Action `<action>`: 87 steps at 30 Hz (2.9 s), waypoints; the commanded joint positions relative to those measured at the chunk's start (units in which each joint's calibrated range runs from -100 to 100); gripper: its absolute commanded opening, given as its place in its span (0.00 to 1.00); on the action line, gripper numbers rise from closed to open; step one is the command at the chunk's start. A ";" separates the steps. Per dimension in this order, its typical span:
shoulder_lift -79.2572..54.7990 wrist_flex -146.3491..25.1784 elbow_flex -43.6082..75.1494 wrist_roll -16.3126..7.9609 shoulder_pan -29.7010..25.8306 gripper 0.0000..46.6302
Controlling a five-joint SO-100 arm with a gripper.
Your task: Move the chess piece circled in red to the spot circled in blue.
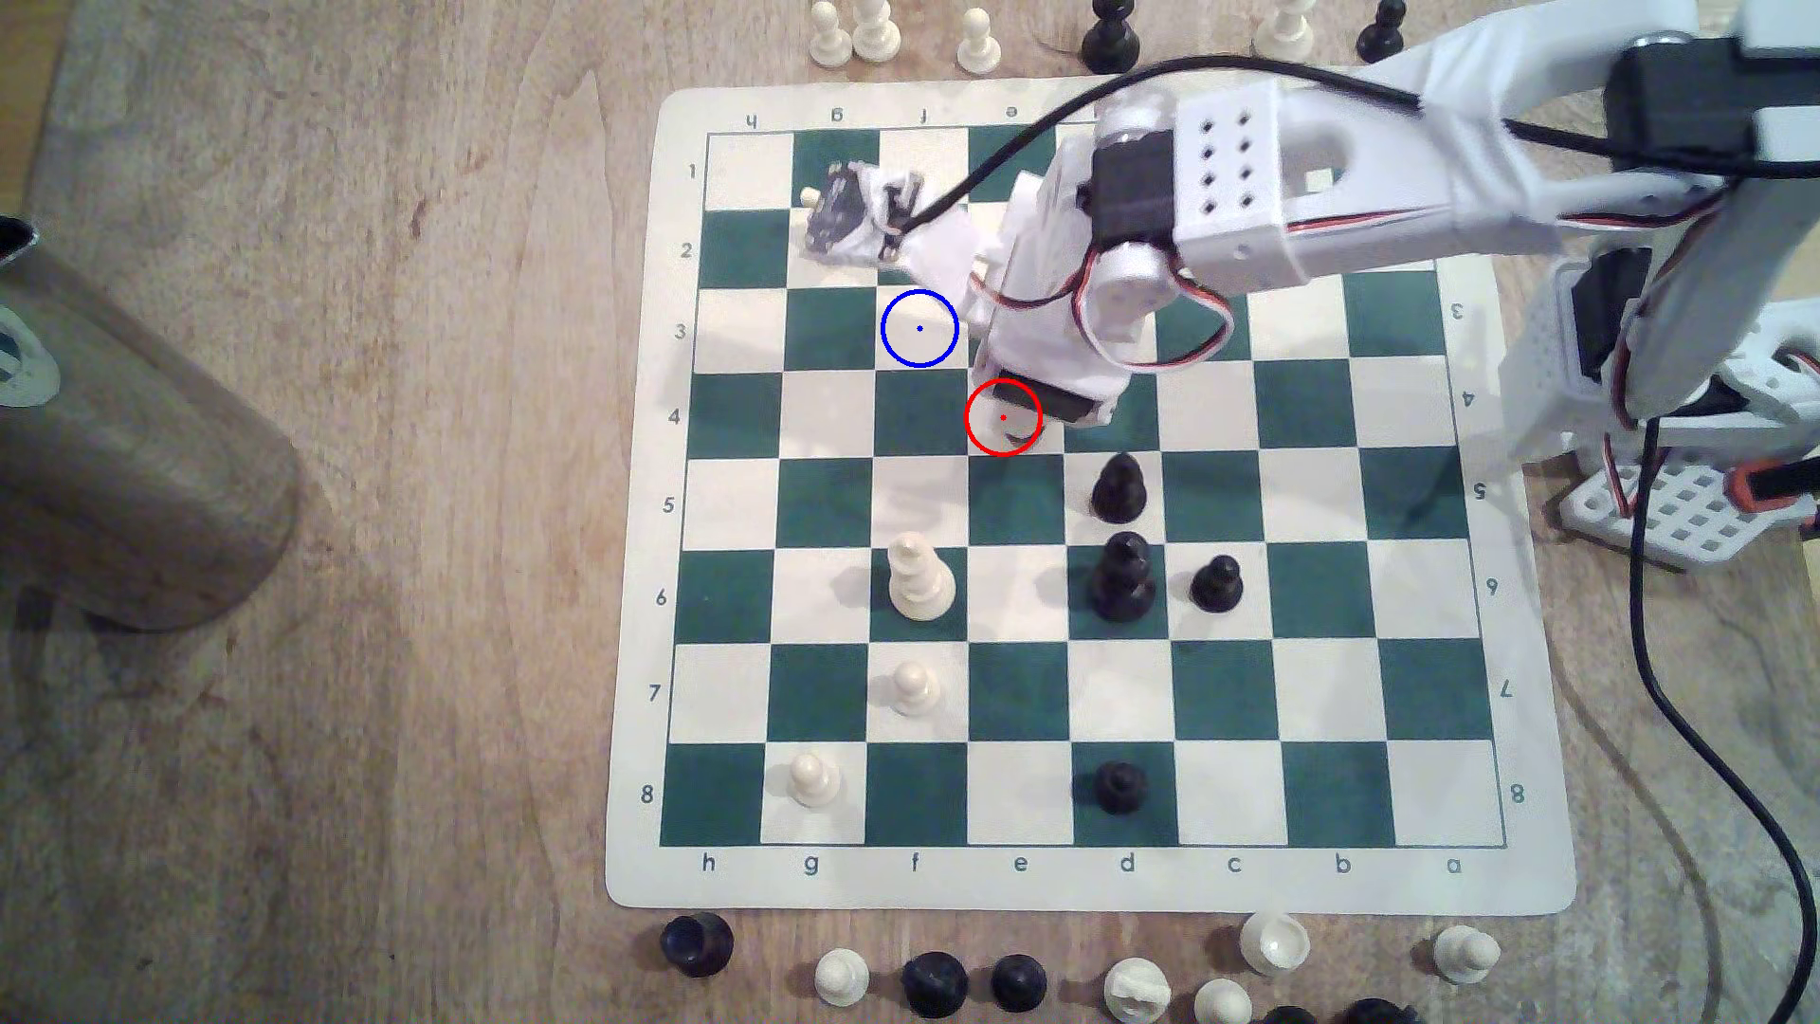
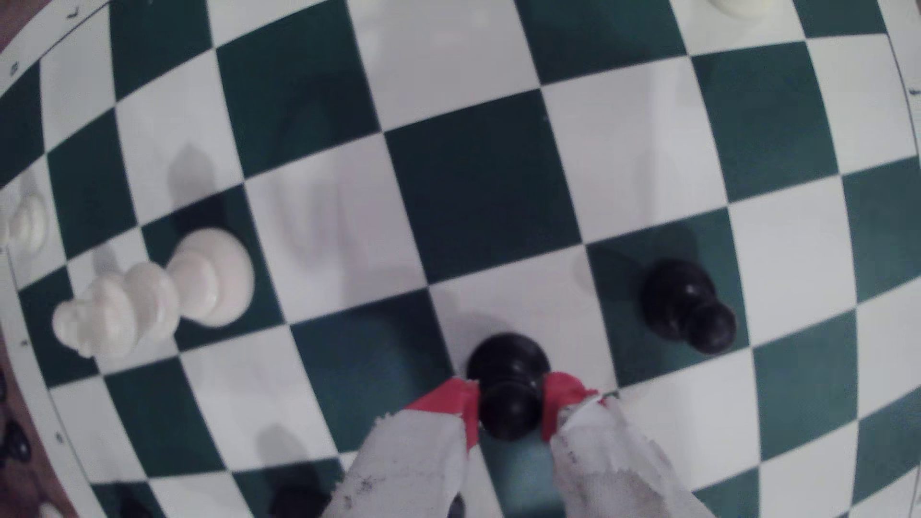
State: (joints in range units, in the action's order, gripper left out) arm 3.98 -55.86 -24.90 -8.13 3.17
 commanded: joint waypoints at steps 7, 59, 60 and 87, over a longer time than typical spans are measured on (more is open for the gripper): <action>10.88 -7.45 12.02 0.83 3.44 0.01; -9.84 12.53 12.84 1.95 8.99 0.50; -9.16 12.53 12.30 2.00 9.07 0.52; 50.86 -9.99 -22.34 4.88 -2.19 0.60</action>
State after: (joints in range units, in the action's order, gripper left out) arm 44.53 -63.82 -45.05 -3.39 2.95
